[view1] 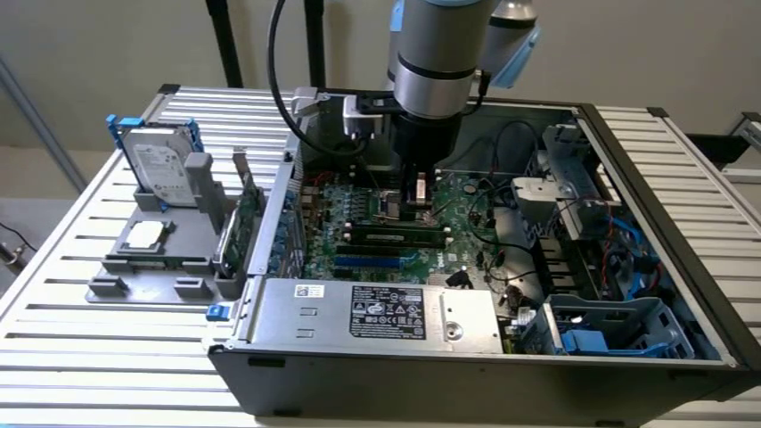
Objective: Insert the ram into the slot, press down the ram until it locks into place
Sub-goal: 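Press down the ram until it locks into place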
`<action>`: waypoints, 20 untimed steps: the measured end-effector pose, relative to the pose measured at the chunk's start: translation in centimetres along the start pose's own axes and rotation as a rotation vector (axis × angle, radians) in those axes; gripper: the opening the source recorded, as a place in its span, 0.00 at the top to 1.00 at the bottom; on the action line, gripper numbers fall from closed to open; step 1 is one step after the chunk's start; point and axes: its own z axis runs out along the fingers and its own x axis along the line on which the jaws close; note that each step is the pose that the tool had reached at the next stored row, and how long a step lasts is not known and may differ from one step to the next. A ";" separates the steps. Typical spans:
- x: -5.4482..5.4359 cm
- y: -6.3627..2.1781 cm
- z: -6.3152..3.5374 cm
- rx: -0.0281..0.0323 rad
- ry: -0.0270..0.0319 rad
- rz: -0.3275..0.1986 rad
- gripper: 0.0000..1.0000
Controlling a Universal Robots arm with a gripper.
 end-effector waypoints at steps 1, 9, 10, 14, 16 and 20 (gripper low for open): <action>0.0 0.00 0.00 0.0000 0.0000 0.000 0.89; 0.0 0.02 0.36 0.0000 0.0001 0.002 0.89; -0.1 0.03 0.55 0.0000 0.0000 0.004 0.89; -0.1 0.06 1.29 0.0001 -0.0002 0.012 0.89; -0.2 0.07 1.65 0.0002 -0.0003 0.016 0.89; -0.2 0.08 2.38 0.0003 -0.0004 0.028 0.89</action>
